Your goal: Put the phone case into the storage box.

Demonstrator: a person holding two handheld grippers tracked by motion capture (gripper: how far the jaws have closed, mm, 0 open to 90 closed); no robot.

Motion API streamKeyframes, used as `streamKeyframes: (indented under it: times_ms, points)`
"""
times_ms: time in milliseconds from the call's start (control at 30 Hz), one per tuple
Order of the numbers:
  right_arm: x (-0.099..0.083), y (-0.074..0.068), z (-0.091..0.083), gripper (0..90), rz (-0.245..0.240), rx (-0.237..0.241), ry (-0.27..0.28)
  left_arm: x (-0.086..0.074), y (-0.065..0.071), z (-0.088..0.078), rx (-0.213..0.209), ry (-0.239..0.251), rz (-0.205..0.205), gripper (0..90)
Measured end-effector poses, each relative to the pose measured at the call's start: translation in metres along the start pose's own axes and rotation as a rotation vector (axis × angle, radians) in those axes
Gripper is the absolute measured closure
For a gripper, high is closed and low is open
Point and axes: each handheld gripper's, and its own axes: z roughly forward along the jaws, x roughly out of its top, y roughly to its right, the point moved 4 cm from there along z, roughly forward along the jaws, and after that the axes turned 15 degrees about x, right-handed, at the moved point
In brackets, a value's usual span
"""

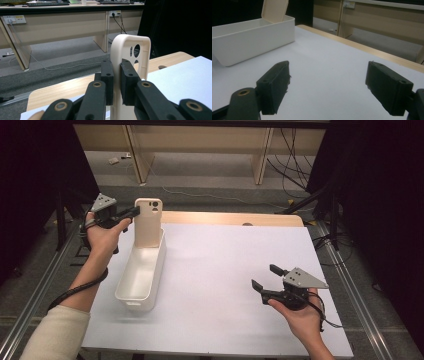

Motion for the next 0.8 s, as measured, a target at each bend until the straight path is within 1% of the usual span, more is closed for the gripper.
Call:
streamKeyframes:
  times_ms: [33,67,100,133,233,300,333,367,400,467,533,567,633,700,733,767,800]
  points:
    - [0.0,0.0,0.0,20.8,0.001,0.0,0.002,0.0,0.0,0.0,0.0,0.0,-0.001,82.3]
    - [0.0,0.002,0.0,20.8,-0.018,0.0,0.001,-0.001,0.0,0.001,0.0,-0.001,0.0,82.3]
    - [0.0,0.002,0.001,20.8,-0.021,-0.003,0.009,-0.002,0.0,0.001,0.0,-0.003,0.003,82.3]
    - [-0.001,-0.001,0.002,20.8,0.008,0.016,0.01,-0.003,-0.001,0.001,0.001,-0.005,0.001,82.3]
    - [-0.001,-0.002,0.002,20.8,0.005,0.016,0.001,-0.004,-0.002,0.002,0.002,-0.009,0.001,82.3]
    - [0.0,0.001,0.003,20.8,-0.019,0.008,0.015,-0.005,-0.003,0.003,0.005,-0.01,-0.001,82.3]
    - [0.0,0.001,0.003,20.8,-0.016,0.008,0.017,-0.005,-0.003,0.004,0.007,-0.009,-0.003,82.3]
    - [-0.001,-0.001,0.002,20.8,0.01,0.019,0.004,-0.005,-0.003,0.005,0.008,-0.009,-0.004,82.3]
    - [-0.001,-0.001,0.002,20.8,0.008,0.02,-0.003,-0.005,-0.004,0.005,0.009,-0.01,-0.002,82.3]
    - [-0.001,-0.001,0.001,20.8,0.017,0.019,-0.003,-0.005,-0.004,0.006,0.01,-0.011,-0.004,82.3]
    - [0.0,-0.001,0.0,20.8,0.014,0.015,-0.006,-0.005,-0.004,0.007,0.012,-0.014,-0.004,82.3]
    - [-0.001,-0.001,0.001,20.8,0.008,0.021,-0.001,-0.005,-0.004,0.007,0.013,-0.015,-0.005,82.3]
    - [0.0,0.0,0.0,20.8,0.004,0.012,-0.008,-0.005,-0.004,0.008,0.016,-0.016,-0.003,82.2]
    - [0.0,0.0,0.0,20.8,0.001,0.008,0.001,-0.006,-0.005,0.009,0.019,-0.02,-0.004,82.3]
    - [0.0,0.001,0.0,20.8,-0.006,0.003,-0.004,-0.006,-0.005,0.01,0.02,-0.021,-0.003,82.2]
    - [0.0,0.001,0.0,20.8,-0.015,-0.002,0.004,-0.006,-0.006,0.01,0.021,-0.021,-0.002,82.2]
    - [0.0,0.0,0.0,20.8,0.002,0.005,-0.006,-0.007,-0.006,0.011,0.023,-0.023,-0.004,82.2]
